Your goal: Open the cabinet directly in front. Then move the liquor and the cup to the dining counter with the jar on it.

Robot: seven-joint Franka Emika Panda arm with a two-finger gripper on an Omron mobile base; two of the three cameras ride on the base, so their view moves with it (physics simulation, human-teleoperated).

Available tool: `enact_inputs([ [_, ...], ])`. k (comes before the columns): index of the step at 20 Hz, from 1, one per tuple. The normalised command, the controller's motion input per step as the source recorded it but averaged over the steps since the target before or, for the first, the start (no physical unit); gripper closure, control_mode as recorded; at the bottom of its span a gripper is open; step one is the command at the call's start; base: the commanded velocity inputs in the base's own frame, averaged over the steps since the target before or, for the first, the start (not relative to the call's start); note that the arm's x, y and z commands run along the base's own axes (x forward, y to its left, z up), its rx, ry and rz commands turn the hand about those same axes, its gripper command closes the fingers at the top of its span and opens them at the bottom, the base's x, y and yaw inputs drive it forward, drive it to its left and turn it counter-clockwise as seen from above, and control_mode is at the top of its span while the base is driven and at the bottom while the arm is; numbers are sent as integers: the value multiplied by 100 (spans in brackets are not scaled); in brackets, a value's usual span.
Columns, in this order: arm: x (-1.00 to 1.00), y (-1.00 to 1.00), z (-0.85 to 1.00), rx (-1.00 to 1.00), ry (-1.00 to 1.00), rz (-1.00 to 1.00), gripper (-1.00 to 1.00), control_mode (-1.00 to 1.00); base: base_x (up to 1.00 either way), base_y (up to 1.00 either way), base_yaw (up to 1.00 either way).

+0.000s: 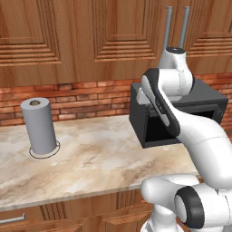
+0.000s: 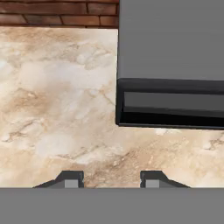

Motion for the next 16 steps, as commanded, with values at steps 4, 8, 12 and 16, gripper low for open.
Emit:
enact_inputs([
  [4, -2, 2, 0, -2, -5, 0, -100, -100, 0, 0, 0],
  [8, -45, 2, 2, -15, -45, 5, -100, -100, 0, 0, 0],
  [12, -53, -1, 23, -17, -50, 7, -100, -100, 0, 0, 0],
  [16, -49, -12, 46, -10, -53, 7, -100, -100, 0, 0, 0],
])
